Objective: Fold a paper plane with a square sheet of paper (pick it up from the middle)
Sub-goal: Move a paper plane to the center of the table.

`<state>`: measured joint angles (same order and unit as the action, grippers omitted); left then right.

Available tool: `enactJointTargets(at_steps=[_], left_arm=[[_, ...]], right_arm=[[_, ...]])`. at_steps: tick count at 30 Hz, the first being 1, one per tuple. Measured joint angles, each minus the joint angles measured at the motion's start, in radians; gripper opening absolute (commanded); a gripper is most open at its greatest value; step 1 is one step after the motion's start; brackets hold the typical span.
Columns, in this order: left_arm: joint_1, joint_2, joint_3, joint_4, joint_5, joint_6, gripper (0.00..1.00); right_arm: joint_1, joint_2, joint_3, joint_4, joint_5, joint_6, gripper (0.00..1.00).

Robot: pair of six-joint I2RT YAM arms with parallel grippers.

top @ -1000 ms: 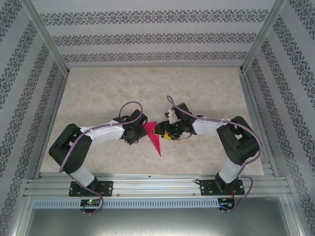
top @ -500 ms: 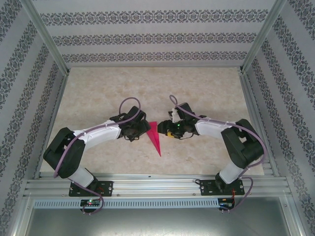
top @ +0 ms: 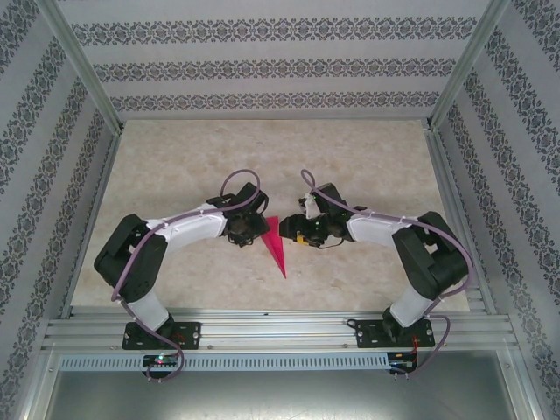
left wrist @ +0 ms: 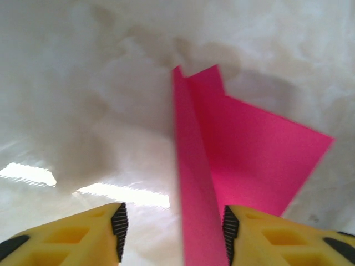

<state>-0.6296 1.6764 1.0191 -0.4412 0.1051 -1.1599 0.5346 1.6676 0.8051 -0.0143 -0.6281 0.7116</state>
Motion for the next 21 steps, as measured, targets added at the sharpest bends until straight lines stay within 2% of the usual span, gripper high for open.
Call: enactJointTargets(at_steps=[2,21], left_arm=[[0.006,-0.016,-0.02,-0.008,-0.002,0.0,0.4],[0.017,-0.029,-0.06,-0.015,-0.004,0.0,0.41]], right_arm=[[0.013,0.021,0.014,0.0,-0.002,0.0,0.7],[0.051,0.108,0.085,-0.012,-0.037,-0.013,0.69]])
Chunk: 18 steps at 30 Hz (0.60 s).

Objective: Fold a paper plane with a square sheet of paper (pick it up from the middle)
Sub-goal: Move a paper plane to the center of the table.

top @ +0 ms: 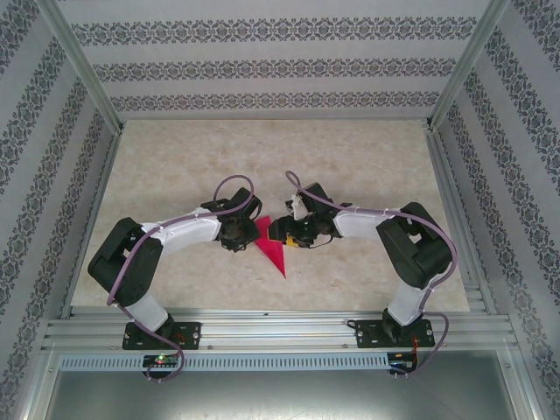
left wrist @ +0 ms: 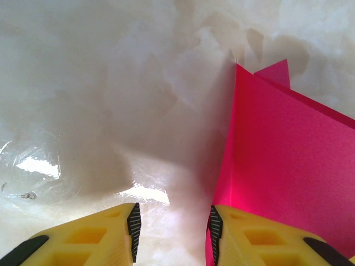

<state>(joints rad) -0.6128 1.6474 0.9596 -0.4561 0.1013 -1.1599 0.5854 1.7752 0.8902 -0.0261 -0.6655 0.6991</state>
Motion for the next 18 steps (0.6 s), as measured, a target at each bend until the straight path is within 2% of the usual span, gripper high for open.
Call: enactJointTargets(at_steps=[18], left_arm=[[0.0,0.0,0.0,0.0,0.0,0.0,0.4]], right_arm=[[0.013,0.006,-0.034,0.053,-0.083,0.001,0.7]])
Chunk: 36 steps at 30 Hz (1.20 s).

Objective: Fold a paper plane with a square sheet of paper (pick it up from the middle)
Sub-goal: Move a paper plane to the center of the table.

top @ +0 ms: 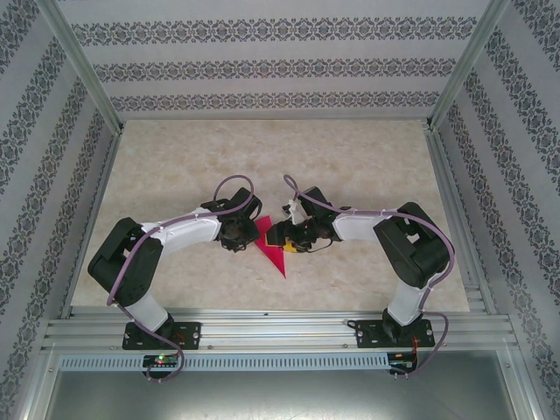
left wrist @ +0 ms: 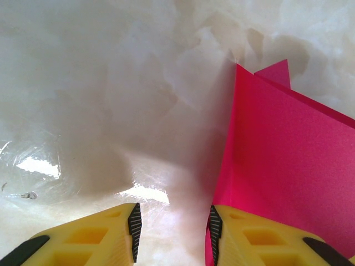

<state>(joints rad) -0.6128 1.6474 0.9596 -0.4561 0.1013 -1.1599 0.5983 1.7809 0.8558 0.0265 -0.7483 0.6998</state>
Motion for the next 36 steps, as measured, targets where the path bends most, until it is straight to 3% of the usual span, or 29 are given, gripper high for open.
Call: enactJointTargets(at_steps=[17,36], left_arm=[[0.0,0.0,0.0,0.0,0.001,0.0,0.4],[0.0,0.0,0.0,0.0,0.004,0.0,0.4]], right_arm=[[0.043,-0.044,-0.007,-0.086,0.055,-0.088,0.65],[0.088,-0.036,0.046,-0.2,0.173,-0.172,0.38]])
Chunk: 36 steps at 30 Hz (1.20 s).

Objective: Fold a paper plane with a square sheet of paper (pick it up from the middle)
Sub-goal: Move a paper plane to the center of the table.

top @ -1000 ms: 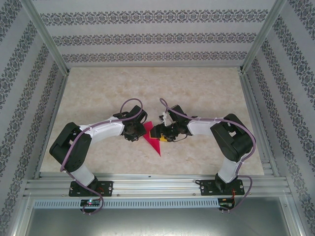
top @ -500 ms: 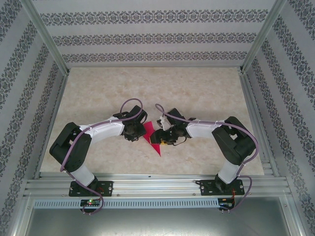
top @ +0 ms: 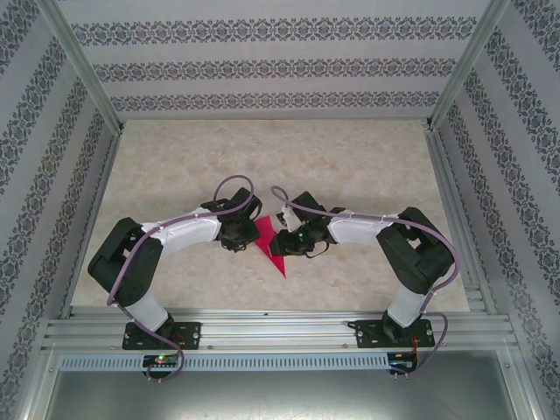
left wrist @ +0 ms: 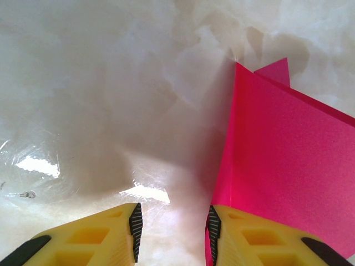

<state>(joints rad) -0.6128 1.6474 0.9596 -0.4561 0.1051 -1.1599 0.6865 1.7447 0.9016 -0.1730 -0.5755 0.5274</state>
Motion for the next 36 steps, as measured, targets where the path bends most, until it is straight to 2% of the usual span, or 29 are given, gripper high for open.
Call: enactJointTargets(at_steps=[11,19,25,36], left_arm=[[0.0,0.0,0.0,0.0,0.0,0.0,0.39],[0.0,0.0,0.0,0.0,0.0,0.0,0.39],[0.0,0.0,0.0,0.0,0.0,0.0,0.39],[0.0,-0.031,-0.003,0.009,0.014,0.005,0.41]], right_arm=[[0.006,0.022,0.026,-0.034,0.042,-0.009,0.36],[0.025,0.037,0.043,-0.045,0.056,-0.021,0.26],[0.032,0.056,0.055,-0.05,0.068,-0.03,0.25],[0.038,0.065,0.07,-0.072,0.091,-0.031,0.05]])
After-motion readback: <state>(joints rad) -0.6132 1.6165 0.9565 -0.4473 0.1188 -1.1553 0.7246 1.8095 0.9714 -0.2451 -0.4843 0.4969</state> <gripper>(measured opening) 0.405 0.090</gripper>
